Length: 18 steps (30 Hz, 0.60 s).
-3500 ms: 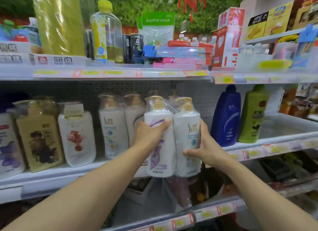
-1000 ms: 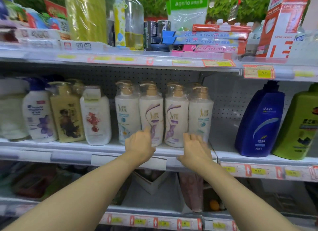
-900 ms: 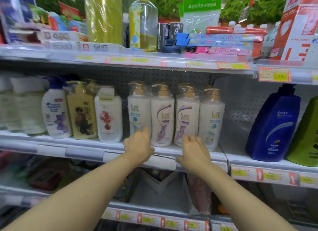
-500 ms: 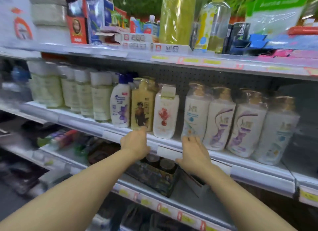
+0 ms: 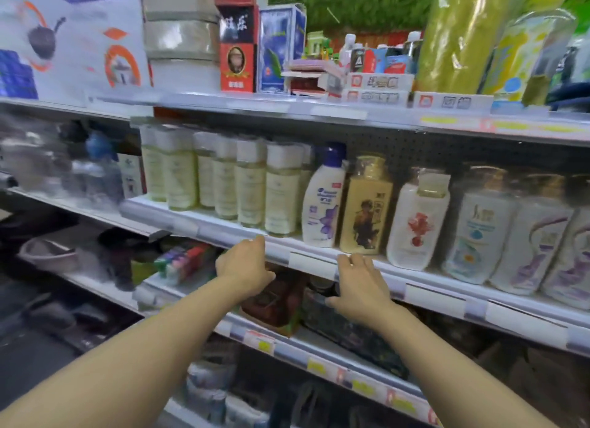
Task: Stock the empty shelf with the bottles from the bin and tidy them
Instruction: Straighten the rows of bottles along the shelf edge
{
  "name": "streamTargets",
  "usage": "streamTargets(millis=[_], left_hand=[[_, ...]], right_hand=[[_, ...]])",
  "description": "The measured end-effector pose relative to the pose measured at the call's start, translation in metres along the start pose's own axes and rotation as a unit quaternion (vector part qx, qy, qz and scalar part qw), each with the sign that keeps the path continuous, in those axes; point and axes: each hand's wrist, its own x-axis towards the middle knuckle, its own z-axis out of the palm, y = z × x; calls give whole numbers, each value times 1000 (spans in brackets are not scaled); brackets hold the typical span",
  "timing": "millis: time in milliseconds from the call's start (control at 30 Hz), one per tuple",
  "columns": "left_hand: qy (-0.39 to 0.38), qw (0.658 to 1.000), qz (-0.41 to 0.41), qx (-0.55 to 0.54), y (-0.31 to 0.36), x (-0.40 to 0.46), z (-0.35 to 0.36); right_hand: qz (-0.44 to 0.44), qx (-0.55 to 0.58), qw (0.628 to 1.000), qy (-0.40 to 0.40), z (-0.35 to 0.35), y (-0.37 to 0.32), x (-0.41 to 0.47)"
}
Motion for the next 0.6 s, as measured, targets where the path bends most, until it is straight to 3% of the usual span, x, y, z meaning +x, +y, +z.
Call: streamTargets(millis=[267, 600], left_hand=[[-20, 999, -24, -4, -95, 14, -12], [-1, 999, -45, -11, -154, 55, -27]], right_hand=[[4, 22, 1000, -15, 15, -88, 25], [-36, 34, 999, -10, 24, -147, 92]])
